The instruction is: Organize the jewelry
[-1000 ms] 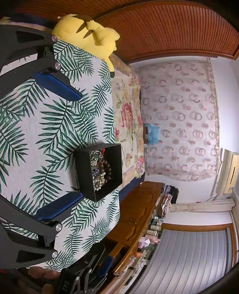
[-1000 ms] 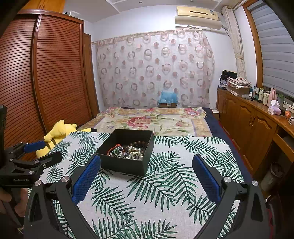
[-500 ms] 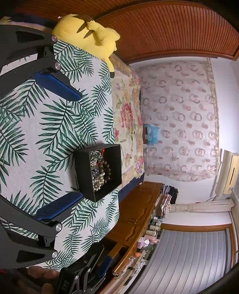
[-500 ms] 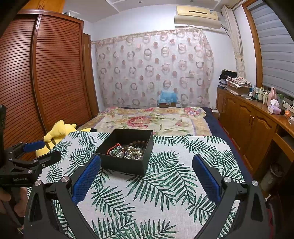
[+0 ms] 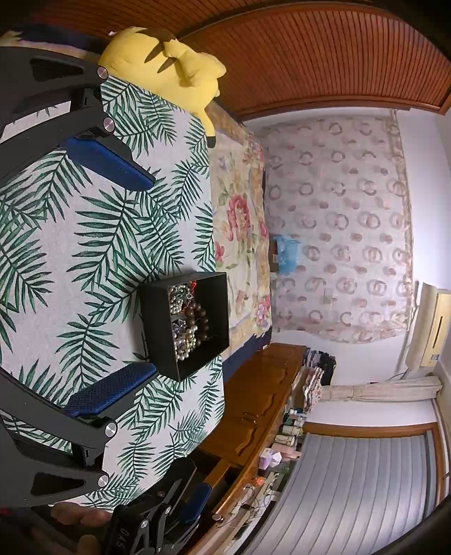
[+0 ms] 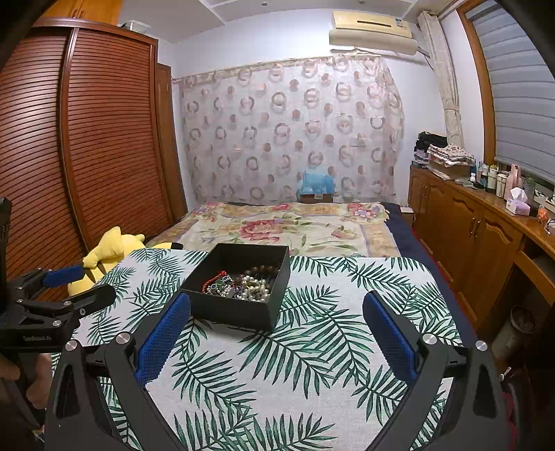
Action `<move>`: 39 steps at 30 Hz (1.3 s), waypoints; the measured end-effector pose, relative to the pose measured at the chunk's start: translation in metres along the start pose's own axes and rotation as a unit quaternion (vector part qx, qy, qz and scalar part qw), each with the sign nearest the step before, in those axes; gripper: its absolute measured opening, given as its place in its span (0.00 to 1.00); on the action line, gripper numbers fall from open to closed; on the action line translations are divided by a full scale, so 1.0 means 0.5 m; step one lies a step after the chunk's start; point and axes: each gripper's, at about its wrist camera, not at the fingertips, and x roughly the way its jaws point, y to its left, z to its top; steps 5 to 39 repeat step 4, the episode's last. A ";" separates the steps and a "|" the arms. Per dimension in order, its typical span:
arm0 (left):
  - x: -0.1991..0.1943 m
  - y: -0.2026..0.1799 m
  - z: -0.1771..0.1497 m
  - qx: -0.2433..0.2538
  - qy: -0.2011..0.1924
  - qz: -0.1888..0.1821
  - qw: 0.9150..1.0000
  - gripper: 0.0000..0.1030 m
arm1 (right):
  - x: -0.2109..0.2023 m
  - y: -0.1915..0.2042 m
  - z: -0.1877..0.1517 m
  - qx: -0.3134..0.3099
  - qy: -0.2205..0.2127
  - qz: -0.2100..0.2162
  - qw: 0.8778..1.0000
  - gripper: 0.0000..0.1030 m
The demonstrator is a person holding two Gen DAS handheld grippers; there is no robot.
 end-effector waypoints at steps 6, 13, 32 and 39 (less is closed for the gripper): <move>-0.001 0.003 0.001 -0.002 -0.002 -0.001 1.000 0.93 | 0.000 0.000 0.000 0.000 0.000 0.000 1.000 0.97; -0.001 0.003 0.001 -0.002 -0.002 -0.001 1.000 0.93 | 0.000 0.000 0.000 0.000 0.000 0.000 1.000 0.97; -0.001 0.003 0.001 -0.002 -0.002 -0.001 1.000 0.93 | 0.000 0.000 0.000 0.000 0.000 0.000 1.000 0.97; -0.001 0.003 0.001 -0.002 -0.002 -0.001 1.000 0.93 | 0.000 0.000 0.000 0.000 0.000 0.000 1.000 0.97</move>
